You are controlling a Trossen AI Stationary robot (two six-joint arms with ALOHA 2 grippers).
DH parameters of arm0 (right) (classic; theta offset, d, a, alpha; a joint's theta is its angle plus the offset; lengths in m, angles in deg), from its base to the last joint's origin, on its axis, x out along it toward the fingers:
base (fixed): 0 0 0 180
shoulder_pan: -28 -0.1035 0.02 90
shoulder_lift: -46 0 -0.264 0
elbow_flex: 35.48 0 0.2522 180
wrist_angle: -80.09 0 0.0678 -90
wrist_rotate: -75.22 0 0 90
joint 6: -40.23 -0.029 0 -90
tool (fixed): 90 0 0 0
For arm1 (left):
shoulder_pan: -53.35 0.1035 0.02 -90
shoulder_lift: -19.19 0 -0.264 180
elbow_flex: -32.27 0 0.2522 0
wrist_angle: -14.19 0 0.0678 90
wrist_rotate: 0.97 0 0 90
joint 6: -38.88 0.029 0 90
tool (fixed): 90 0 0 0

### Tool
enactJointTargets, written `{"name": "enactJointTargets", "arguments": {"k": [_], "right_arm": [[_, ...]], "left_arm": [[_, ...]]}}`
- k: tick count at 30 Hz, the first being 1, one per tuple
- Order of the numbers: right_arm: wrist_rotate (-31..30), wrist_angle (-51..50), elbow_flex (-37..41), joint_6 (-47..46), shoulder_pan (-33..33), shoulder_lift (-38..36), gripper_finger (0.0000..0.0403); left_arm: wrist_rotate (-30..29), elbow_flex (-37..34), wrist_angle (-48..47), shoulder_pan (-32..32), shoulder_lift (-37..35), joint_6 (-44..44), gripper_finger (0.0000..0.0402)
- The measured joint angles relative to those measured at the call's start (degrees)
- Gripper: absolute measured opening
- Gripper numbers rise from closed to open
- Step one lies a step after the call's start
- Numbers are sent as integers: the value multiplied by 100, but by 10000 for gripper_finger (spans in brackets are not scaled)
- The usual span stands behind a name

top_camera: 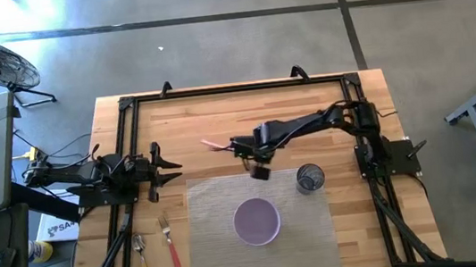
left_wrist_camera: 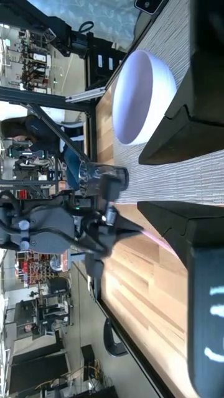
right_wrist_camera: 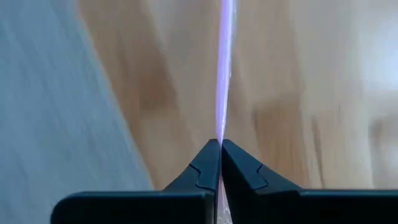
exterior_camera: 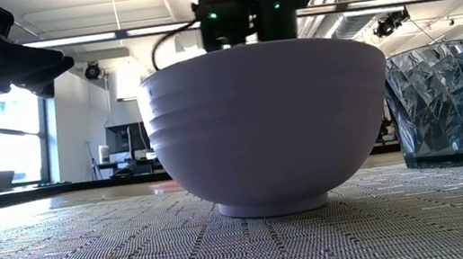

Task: Pick & Place Utensil
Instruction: Put the pink straw into the blue cup on the gray mat

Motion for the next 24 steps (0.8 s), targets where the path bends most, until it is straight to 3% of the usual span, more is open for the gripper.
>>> {"name": "enactJointTargets", "arguments": {"k": [9,16,24], "right_arm": [[115,-2400,0,517,273,-179,8],[212,-2469,0,522,394,-179,24],[354,-2143,0,524,414,-179,93]], "left_arm": [[-1,0,0,1,-2,1,101],[0,0,0,0,-2,0,101],[-1,0,0,2,0,0,101]]}}
